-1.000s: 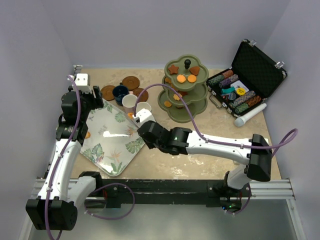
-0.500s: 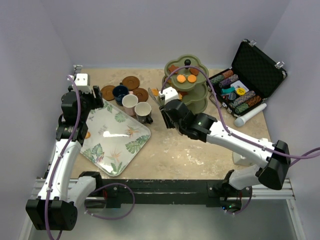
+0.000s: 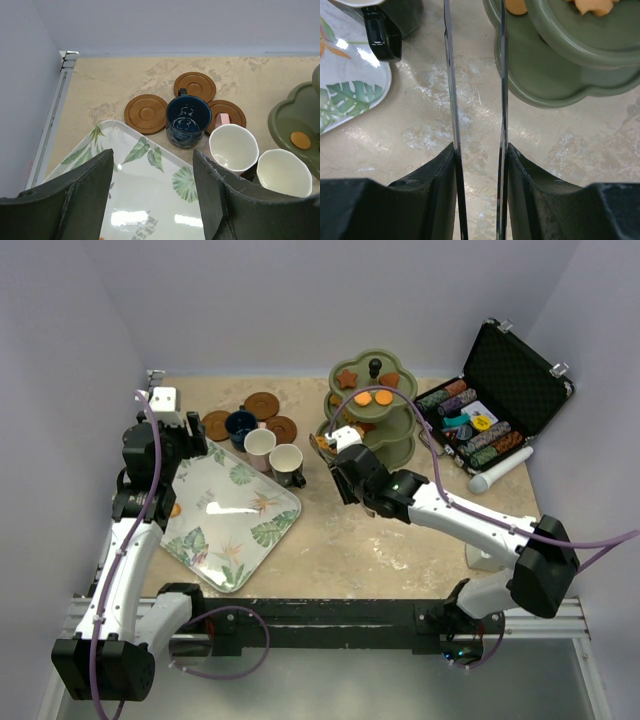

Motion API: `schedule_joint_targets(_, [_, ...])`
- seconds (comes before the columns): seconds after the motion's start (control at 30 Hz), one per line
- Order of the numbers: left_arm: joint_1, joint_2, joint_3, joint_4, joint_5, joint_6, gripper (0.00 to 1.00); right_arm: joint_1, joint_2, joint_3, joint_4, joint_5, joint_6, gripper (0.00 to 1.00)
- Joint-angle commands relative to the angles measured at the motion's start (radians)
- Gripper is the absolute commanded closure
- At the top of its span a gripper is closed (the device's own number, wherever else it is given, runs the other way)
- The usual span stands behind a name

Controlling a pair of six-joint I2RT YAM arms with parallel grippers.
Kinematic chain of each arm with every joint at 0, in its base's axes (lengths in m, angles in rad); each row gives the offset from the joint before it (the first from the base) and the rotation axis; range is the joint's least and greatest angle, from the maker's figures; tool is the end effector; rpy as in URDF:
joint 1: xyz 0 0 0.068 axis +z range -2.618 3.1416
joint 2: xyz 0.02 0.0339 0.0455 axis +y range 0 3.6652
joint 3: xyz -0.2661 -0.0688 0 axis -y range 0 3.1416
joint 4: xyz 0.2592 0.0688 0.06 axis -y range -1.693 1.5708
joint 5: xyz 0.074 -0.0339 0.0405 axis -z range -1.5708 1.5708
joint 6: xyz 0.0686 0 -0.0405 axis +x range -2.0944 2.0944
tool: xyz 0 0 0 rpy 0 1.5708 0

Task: Serve the afternoon tea
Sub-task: Place the desert on the desert table.

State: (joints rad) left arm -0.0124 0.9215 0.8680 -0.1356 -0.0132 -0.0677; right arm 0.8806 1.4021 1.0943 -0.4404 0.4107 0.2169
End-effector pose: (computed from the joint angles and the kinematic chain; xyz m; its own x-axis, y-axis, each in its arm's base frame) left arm 0.2612 -0.0023 0.3447 -0.1875 -0.0653 -0.9801 -0.0133 0.9979 -0.0640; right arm 0.2381 0.2454 0.2613 -0.5351 -0.3381 -0.7742 -0.4153 0.9033 -0.1075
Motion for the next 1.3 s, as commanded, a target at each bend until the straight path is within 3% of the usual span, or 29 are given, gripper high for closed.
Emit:
schedule_joint_targets(0.0, [0.003,-0.013,-0.007,0.042,0.007,-0.011,0.31,-0.032,0.018,-0.027,0.061,-0.027,-0.021,0.67])
schedule_joint_targets(0.43, [0.003,-0.015,-0.006,0.044,0.002,-0.007,0.31,-0.181,0.109,-0.036,0.080,-0.084,-0.080,0.67])
schedule_joint_targets(0.9, [-0.004,-0.015,-0.007,0.042,-0.005,-0.004,0.31,-0.198,0.178,-0.036,0.081,-0.078,-0.083,0.66])
schedule_joint_targets(1.27, [-0.004,-0.018,-0.007,0.042,-0.007,-0.003,0.31,-0.196,0.167,-0.034,0.078,-0.055,-0.076,0.49])
